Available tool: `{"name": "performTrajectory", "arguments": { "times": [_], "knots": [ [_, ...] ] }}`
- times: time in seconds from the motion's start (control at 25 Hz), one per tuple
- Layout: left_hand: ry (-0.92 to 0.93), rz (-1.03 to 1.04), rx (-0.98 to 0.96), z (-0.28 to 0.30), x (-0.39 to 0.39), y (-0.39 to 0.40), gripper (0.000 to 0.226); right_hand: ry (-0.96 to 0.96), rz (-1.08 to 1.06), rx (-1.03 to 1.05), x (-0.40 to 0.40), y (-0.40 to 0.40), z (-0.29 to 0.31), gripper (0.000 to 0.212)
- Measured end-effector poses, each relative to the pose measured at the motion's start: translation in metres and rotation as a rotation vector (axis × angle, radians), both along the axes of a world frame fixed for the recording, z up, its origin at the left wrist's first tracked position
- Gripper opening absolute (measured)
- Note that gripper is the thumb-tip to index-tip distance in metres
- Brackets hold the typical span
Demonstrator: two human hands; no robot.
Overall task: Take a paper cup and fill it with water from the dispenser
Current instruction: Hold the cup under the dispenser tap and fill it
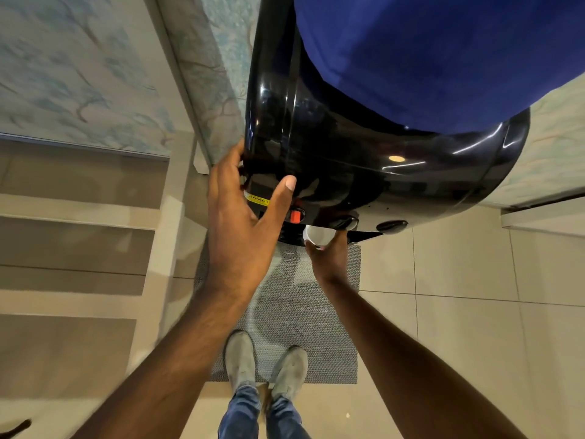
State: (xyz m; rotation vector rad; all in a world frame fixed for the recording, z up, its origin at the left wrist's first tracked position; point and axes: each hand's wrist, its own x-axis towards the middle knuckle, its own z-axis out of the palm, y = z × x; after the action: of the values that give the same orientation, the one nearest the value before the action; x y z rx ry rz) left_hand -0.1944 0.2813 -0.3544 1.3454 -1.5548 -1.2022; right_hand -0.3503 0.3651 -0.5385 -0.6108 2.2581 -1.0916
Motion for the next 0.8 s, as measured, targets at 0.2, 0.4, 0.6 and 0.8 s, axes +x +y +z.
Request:
{"name": "performTrajectory", "arguments": {
  "times": [0.2,0.4,0.6,0.8],
  "knots": [
    [-0.030,-0.011,0.004,0.000,0.002,0.000,0.073,-0.103,-0.071,0.005,0.005,0.015,0.011,0.078],
    [-0.023,-0.014,0.009,0.003,0.002,0.004,0.071,-0.250,-0.276,-0.176,0.025,0.049,0.077,0.058],
    [-0.059,-0.006,0.000,0.001,0.002,0.003,0.071,-0.298,-0.326,-0.300,0.025,0.050,0.134,0.052],
    [-0.045,-0.009,-0.014,0.000,0.001,0.002,0.070,-0.320,-0.396,-0.306,0.021,0.030,0.140,0.042]
  ]
}}
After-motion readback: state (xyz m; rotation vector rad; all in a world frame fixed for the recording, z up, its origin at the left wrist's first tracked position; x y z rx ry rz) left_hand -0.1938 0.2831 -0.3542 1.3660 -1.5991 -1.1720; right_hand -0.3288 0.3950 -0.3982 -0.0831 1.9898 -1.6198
